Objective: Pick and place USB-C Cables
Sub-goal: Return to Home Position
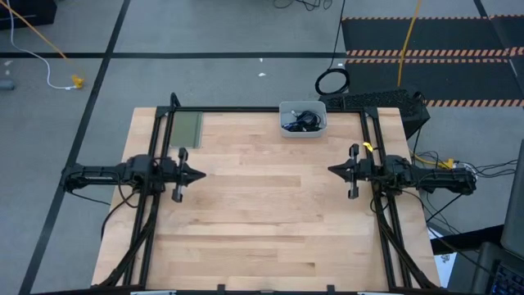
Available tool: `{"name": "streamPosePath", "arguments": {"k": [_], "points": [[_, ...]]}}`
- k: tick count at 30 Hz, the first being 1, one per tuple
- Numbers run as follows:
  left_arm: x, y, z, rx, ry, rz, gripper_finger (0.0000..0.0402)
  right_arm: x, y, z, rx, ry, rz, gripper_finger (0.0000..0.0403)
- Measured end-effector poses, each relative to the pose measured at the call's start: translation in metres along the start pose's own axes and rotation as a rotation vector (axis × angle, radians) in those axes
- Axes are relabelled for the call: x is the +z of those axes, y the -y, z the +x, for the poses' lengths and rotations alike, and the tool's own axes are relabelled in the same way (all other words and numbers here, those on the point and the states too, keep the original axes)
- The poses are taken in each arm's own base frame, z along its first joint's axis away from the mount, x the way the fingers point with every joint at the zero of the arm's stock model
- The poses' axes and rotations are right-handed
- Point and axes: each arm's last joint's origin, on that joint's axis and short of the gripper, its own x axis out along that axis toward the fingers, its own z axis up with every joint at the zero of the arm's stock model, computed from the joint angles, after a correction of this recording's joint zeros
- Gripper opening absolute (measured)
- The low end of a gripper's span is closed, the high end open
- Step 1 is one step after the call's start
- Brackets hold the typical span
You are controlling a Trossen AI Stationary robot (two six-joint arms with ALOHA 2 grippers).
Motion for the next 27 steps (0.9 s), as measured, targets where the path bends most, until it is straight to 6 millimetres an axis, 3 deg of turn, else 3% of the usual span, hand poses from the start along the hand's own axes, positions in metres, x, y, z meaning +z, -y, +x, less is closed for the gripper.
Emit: {"name": "streamPosePath", "arguments": {"k": [27], "points": [[-0.0012, -0.0006, -0.0003, 0.023, -0.012, 0.031, 0.0006, 0.0001, 0.0001, 0.0000, -0.002, 0.001, 0.001, 0.0000]]}}
